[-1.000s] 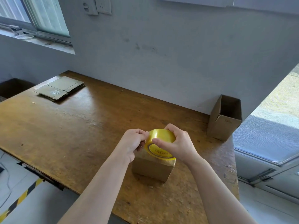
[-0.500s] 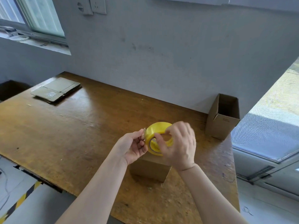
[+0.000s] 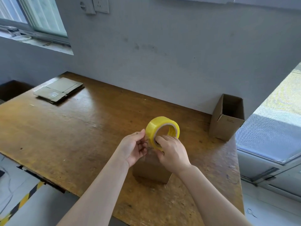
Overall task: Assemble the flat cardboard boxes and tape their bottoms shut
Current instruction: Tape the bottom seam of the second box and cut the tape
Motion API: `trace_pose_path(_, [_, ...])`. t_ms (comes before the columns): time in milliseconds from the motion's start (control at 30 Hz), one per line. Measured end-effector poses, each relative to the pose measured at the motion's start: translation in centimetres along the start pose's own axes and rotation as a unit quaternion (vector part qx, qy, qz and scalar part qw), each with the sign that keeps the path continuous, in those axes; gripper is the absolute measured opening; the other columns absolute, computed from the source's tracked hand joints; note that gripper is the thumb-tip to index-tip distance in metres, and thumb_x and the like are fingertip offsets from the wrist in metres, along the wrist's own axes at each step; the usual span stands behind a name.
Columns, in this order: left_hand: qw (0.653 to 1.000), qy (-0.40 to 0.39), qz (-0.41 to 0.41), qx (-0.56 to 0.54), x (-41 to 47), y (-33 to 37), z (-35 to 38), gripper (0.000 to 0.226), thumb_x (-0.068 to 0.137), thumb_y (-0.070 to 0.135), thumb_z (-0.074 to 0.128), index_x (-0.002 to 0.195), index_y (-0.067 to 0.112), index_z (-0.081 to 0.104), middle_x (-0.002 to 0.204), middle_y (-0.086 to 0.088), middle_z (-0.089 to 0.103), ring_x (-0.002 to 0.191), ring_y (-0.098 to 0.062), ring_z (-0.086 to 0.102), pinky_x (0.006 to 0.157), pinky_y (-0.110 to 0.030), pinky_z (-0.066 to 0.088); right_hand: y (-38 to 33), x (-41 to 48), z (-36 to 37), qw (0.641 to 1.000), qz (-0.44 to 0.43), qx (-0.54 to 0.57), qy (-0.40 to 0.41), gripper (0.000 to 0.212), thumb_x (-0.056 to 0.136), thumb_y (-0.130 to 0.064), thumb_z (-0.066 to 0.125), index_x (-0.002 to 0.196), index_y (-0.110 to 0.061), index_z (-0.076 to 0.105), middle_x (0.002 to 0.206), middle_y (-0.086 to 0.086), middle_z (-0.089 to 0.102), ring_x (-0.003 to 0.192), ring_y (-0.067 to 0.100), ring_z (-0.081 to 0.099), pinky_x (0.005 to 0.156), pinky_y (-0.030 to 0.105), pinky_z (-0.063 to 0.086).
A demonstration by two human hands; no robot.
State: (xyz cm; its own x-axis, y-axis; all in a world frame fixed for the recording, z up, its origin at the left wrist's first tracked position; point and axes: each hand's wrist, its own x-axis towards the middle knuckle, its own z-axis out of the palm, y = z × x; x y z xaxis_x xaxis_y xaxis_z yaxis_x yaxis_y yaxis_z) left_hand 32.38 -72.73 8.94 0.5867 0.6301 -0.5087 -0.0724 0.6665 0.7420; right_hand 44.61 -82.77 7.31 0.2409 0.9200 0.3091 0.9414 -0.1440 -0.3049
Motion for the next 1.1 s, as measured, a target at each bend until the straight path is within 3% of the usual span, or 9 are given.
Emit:
trace_pose_path(100, [0.961,0.067,0.182,0.199,0.0,-1.4,-0.8,0.041,0.095,0.045,0.055,0.07,0.013,0.063,0.06,-0.001,0.057,0.059,-0.014,0.052,0.053,-0.025,0.042,-0.2,0.2,-0.2,0.999,-0.004,0.024,0.025,0.015,0.085,-0.019,0.066,0.1,-0.014,0.066,0.086,0.0,0.069,0.08,0.024,0.063,0.077,0.035,0.05])
trace_pose_path(233, [0.828,0.074,0.391,0.394,0.7,-3.1,-3.1,0.046,0.086,0.059,0.048,0.066,0.02,0.064,0.071,0.007,0.062,0.079,-0.014,0.055,0.072,-0.028,0.044,-0.4,0.2,0.2,0.998,0.01,0.055,0.021,0.02,0.091,-0.021,0.059,0.108,-0.012,0.064,0.094,0.001,0.068,0.087,0.024,0.06,0.084,0.035,0.047])
trace_pose_path(333, [0.753,0.055,0.367,0.544,1.9,-3.1,-4.8,0.01,0.083,0.029,0.059,0.084,0.033,0.069,0.101,0.028,0.062,0.11,-0.003,0.049,0.097,-0.035,0.035,0.0,-0.1,0.1,0.996,0.038,0.068,0.037,0.02,0.091,-0.02,0.059,0.108,-0.01,0.063,0.093,0.003,0.067,0.086,0.025,0.059,0.08,0.038,0.047])
trace_pose_path(400, [0.745,0.026,0.341,0.573,2.5,-3.2,-5.7,0.027,0.084,0.012,0.066,0.097,0.035,0.07,0.117,0.031,0.058,0.122,-0.003,0.046,0.107,-0.041,0.031,-0.2,0.0,-0.4,0.994,0.054,0.083,0.051,0.023,0.093,-0.022,0.057,0.111,-0.008,0.062,0.096,0.003,0.066,0.087,0.024,0.059,0.075,0.032,0.041])
trace_pose_path(500, [0.727,0.012,0.332,0.601,2.4,-2.4,-5.8,0.027,0.082,0.017,0.076,0.107,0.026,0.074,0.119,0.025,0.058,0.114,-0.006,0.046,0.102,-0.037,0.041,-1.3,0.8,-2.1,0.985,0.088,0.135,0.068,0.023,0.09,-0.032,0.047,0.1,-0.014,0.058,0.081,-0.007,0.059,0.07,0.014,0.052,0.063,0.027,0.035])
trace_pose_path(600, [0.759,0.014,0.302,0.576,1.7,-2.1,-5.1,0.024,0.075,0.029,0.083,0.095,0.031,0.071,0.102,0.016,0.05,0.097,-0.003,0.048,0.084,-0.019,0.041,-2.1,1.4,-4.0,0.966,0.136,0.206,0.076,0.021,0.079,-0.035,0.044,0.071,-0.019,0.056,0.057,-0.01,0.048,0.049,0.009,0.042,0.045,0.021,0.029])
trace_pose_path(700, [0.801,0.03,0.258,0.539,1.1,-2.4,-5.0,0.026,0.071,0.03,0.085,0.087,0.034,0.065,0.095,0.009,0.048,0.086,0.002,0.051,0.071,-0.013,0.037,-2.8,1.6,-4.6,0.954,0.175,0.238,0.056,0.029,0.075,-0.033,0.049,0.056,-0.011,0.053,0.048,-0.007,0.038,0.045,0.009,0.031,0.042,0.026,0.025])
trace_pose_path(867, [0.92,-0.038,0.162,0.356,0.8,-2.5,-6.9,0.027,0.091,0.006,0.066,0.099,0.032,0.07,0.11,-0.009,0.06,0.086,-0.004,0.055,0.074,-0.017,0.048,-3.7,1.8,-4.2,0.951,0.236,0.198,0.011,0.037,0.082,-0.027,0.056,0.051,-0.014,0.041,0.049,-0.005,0.033,0.049,0.014,0.029,0.046,0.028,0.025])
trace_pose_path(1100, [0.909,-0.055,0.124,0.393,1.3,-2.5,-5.8,0.022,0.078,0.012,0.075,0.096,0.023,0.066,0.07,-0.003,0.052,0.064,-0.016,0.051,0.055,-0.029,0.047,-4.2,2.4,-3.9,0.957,0.255,0.127,-0.055,0.036,0.081,-0.034,0.054,0.054,-0.016,0.039,0.054,0.0,0.035,0.052,0.018,0.03,0.046,0.03,0.025])
